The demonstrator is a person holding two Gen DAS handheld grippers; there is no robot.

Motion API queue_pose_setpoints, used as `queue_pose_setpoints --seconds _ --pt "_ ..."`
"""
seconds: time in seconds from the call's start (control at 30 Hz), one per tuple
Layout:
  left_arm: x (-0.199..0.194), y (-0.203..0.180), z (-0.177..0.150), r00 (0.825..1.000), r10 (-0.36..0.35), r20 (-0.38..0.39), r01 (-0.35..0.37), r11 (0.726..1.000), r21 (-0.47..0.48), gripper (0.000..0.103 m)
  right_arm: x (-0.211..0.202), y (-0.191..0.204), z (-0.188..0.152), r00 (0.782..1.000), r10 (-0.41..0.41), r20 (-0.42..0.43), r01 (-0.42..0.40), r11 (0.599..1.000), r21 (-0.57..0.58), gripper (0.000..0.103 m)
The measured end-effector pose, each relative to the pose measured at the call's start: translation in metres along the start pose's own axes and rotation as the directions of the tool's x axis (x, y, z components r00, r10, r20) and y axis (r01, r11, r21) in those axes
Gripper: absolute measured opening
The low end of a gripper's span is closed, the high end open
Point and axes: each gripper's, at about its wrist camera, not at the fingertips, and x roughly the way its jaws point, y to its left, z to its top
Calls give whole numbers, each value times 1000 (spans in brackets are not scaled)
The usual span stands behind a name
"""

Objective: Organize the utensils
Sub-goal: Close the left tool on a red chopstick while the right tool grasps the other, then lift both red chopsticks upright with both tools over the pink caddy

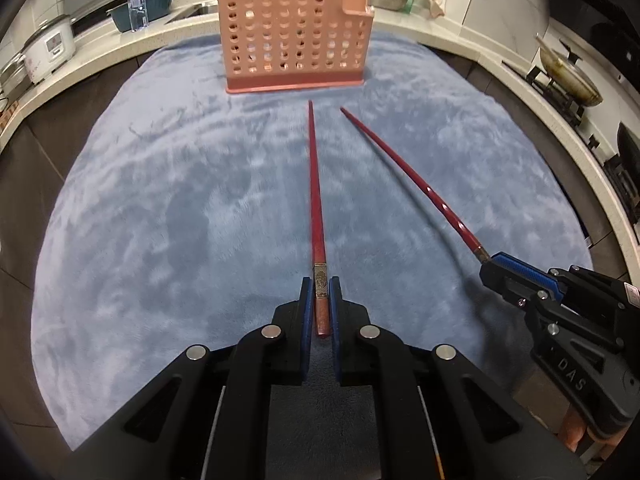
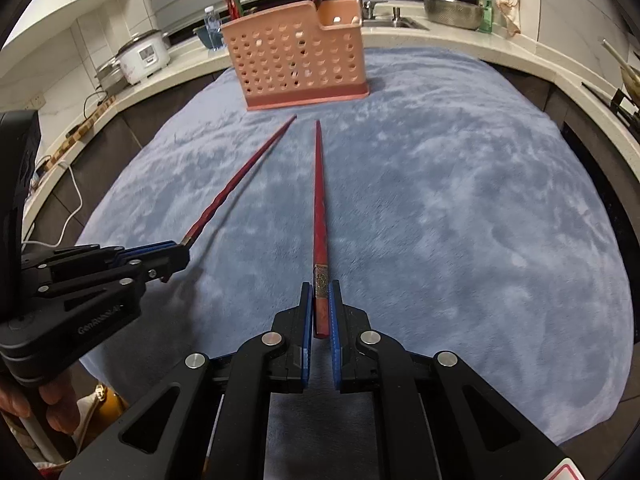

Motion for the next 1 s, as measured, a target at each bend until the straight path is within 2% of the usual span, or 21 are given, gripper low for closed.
queue_pose_setpoints --seconds 0.17,0.47,0.63,1.0 --pt "-28 4 11 997 5 76 -4 1000 -16 7 -23 -4 15 998 7 60 -7 1000 10 7" --pt "-76 14 43 975 11 222 -3 999 -39 7 -67 -11 57 979 0 202 -4 1000 20 7" --pt "-89 16 58 965 25 262 -14 999 -43 7 -83 -17 77 967 3 255 -12 999 35 7" --pt "-108 13 91 949 31 313 -23 999 -30 7 -98 -22 106 951 20 310 -38 998 54 7"
